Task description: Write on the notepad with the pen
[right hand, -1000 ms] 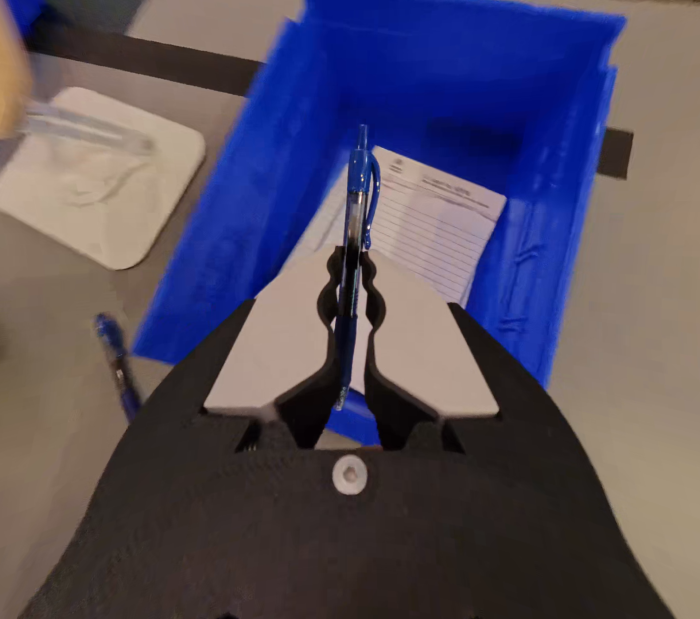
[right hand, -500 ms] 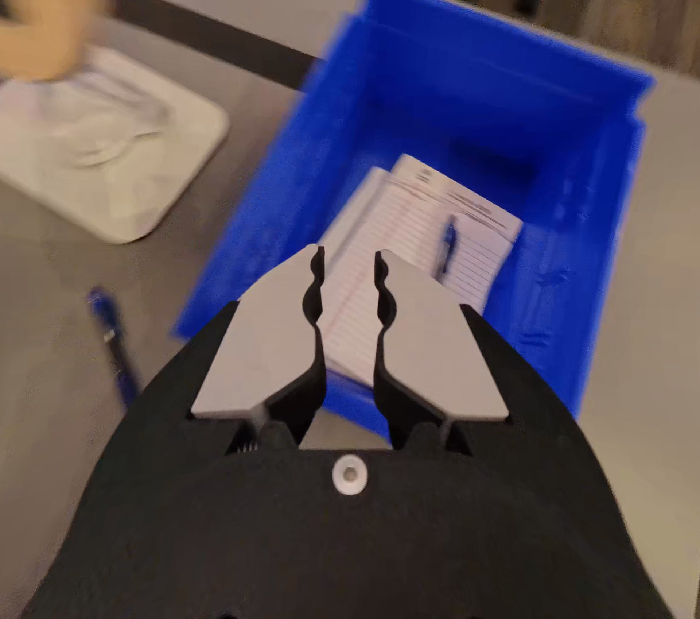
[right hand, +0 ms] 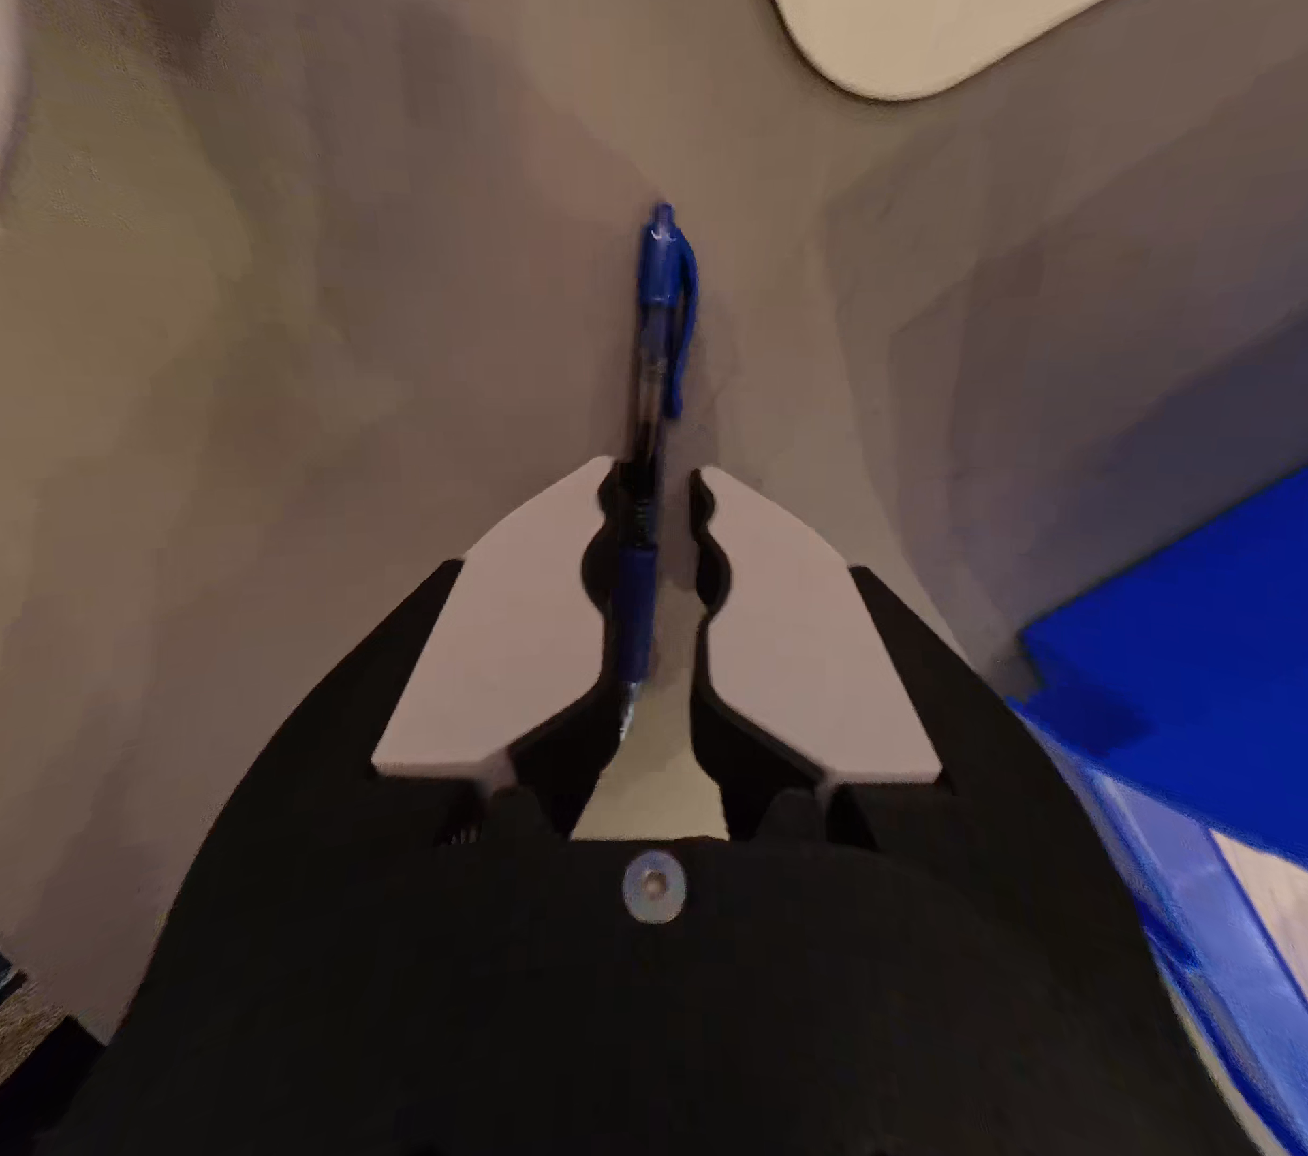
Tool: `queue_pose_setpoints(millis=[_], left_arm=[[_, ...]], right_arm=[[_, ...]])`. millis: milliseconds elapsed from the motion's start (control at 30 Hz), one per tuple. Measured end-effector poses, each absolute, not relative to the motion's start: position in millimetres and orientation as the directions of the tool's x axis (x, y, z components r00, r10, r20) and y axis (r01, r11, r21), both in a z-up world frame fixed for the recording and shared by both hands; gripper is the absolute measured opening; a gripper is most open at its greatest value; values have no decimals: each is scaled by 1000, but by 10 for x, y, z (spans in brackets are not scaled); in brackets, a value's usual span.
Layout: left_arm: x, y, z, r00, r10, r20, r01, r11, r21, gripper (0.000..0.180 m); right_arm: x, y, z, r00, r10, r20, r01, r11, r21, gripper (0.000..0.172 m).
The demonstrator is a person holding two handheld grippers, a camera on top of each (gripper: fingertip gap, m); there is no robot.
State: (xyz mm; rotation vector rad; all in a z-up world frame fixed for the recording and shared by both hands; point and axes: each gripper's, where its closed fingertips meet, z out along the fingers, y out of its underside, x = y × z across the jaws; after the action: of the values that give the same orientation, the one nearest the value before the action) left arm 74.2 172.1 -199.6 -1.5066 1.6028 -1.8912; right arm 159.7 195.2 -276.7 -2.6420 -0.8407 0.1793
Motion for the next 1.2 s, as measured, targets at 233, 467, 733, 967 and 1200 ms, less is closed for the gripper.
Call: queue_pose_setpoints(millis=[233, 467, 733, 967, 1200], left_arm=[[743, 1729, -1987, -439, -720, 537, -405, -375, -834, 0], [792, 2157, -1896, -282, -843, 458, -252, -395, -883, 5], [857, 2388, -1768, -129, -988, 83, -216, -54, -975, 59], [973, 2342, -1984, -66, -993, -102, -312, 117, -943, 72], [1049, 2347, -2076, 8, -959, -285, -376, 261, -889, 84]], right_arm=[[1576, 1983, -2770, 816, 576, -47, 509, -754, -415, 11], [1270, 2116, -2304, 781, 602, -166, 345, -638, -689, 10], [1072, 2176, -2140, 752, 642, -148, 326, -557, -764, 10], [1023, 2187, -2112, 752, 635, -176, 292, -561, -775, 10], [1031, 2199, -2134, 774, 589, -234, 239, -613, -753, 10]])
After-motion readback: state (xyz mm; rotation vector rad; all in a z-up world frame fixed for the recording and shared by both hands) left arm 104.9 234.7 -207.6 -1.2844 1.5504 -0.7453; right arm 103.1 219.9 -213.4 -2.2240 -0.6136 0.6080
